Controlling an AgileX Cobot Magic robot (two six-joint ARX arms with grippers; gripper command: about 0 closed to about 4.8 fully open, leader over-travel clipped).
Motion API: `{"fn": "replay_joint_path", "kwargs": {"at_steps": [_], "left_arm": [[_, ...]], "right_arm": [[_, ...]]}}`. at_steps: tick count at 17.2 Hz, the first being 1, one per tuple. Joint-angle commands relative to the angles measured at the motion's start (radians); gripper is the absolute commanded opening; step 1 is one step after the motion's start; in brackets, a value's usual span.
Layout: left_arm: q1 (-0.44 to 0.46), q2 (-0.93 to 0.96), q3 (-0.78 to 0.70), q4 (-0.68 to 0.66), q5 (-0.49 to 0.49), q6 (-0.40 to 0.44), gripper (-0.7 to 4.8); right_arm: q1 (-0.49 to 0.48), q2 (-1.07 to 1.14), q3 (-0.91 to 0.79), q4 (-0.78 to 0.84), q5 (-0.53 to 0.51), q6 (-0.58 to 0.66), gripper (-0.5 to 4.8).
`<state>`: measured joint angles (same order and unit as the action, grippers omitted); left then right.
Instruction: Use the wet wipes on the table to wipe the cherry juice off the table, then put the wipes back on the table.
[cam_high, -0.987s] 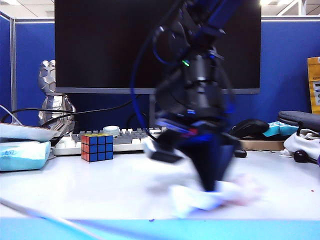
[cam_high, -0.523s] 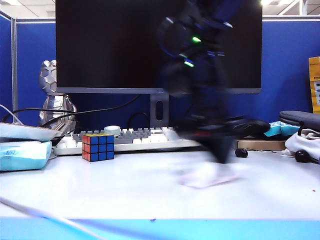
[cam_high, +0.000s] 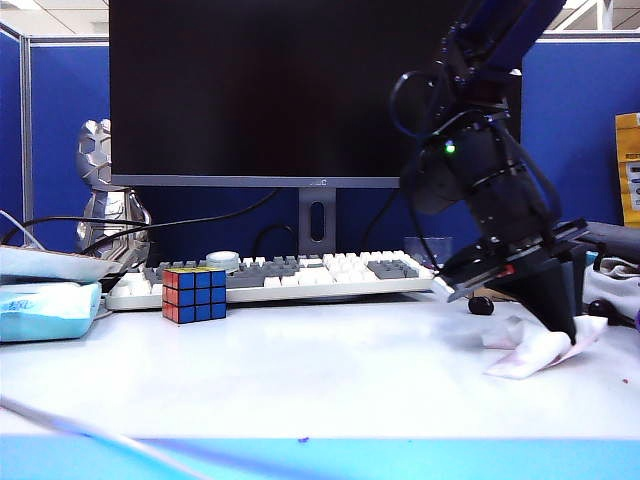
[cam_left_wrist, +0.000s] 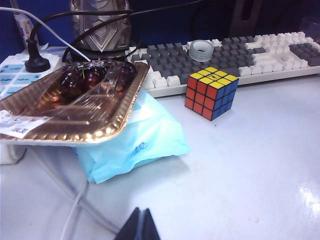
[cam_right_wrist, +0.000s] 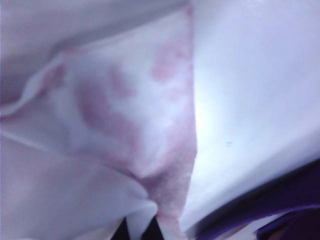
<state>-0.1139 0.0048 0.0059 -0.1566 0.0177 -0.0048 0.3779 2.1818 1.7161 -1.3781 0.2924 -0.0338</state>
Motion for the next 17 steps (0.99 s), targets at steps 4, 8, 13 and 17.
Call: {"fn": "replay_joint_path", "kwargs": {"at_steps": [4,8,13,17], "left_arm": [[0.002,-0.003,-0.001,-0.010,0.005,-0.004,-0.02],[0.002,-0.003,-0.001,-0.010,0.005,-0.004,-0.02],[0.002,-0.003,-0.001,-0.010,0.005,-0.003,-0.02],[0.002,-0.003,-0.001,-0.010,0.005,-0.004,-0.02]], "right_arm": [[-0.026,-0.002,0.040,0.045,-0.211,-0.035,-0.06],[0.003,-0.018,0.358,-0.002,-0.317,-0.035,-0.06],[0.037,-0.223,0.526,-0.001,-0.348,0.013,-0.06],[0.037,-0.468,0.525,0.003,-0.326,0.027,-0.06]]}}
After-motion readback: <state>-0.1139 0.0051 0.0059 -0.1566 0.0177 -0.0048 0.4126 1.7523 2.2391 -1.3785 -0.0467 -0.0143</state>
